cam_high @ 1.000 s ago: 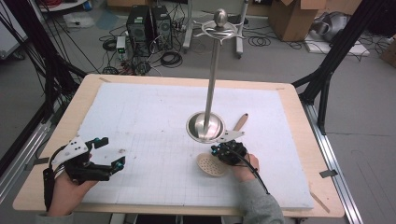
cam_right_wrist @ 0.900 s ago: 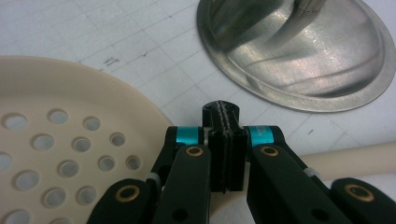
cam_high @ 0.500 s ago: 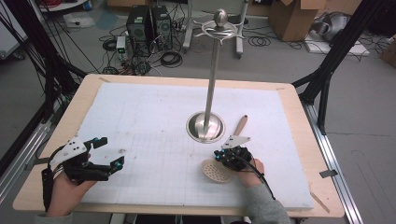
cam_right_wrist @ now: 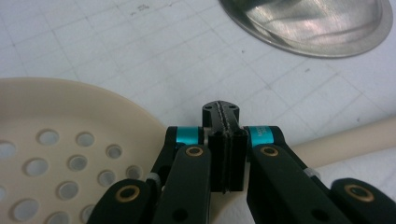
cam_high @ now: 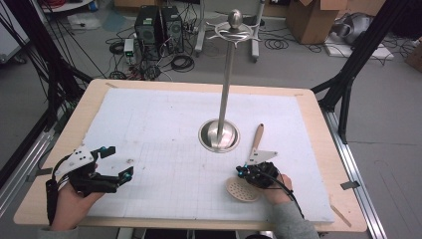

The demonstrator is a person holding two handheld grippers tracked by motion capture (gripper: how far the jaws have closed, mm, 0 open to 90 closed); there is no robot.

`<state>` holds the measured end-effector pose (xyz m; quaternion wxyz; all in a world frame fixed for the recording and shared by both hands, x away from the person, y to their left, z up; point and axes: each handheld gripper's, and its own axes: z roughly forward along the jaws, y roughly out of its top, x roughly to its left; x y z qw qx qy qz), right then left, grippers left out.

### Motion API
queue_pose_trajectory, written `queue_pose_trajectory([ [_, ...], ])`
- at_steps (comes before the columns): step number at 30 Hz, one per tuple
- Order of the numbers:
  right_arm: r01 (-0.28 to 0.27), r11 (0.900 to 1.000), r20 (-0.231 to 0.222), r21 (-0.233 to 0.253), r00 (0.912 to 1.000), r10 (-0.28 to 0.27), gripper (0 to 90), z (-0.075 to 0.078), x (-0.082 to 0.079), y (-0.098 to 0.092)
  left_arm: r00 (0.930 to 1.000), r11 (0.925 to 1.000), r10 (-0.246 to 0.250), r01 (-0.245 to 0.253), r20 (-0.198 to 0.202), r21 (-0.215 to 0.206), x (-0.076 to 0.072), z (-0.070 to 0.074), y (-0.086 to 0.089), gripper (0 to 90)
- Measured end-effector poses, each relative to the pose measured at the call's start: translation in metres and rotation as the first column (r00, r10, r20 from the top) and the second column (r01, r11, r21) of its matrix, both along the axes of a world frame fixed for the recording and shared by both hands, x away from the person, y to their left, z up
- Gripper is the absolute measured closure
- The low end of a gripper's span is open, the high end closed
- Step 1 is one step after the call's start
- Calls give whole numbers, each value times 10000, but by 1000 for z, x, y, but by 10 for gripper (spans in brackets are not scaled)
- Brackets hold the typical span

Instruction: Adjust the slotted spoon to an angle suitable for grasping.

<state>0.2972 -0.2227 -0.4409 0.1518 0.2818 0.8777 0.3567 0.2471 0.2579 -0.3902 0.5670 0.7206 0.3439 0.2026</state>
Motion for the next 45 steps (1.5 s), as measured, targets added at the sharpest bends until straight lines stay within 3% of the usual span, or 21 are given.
queue_pose_trajectory([
  [29,139,9969,-290,-779,9994,-162,900,7,-14,-53,9994,9994,-331,332,-38,59,7,-1,-14,27],
  [45,283,9923,-517,-1208,9981,-347,900,11,-13,-69,9992,9992,-392,392,-59,47,9,-1,-16,27],
])
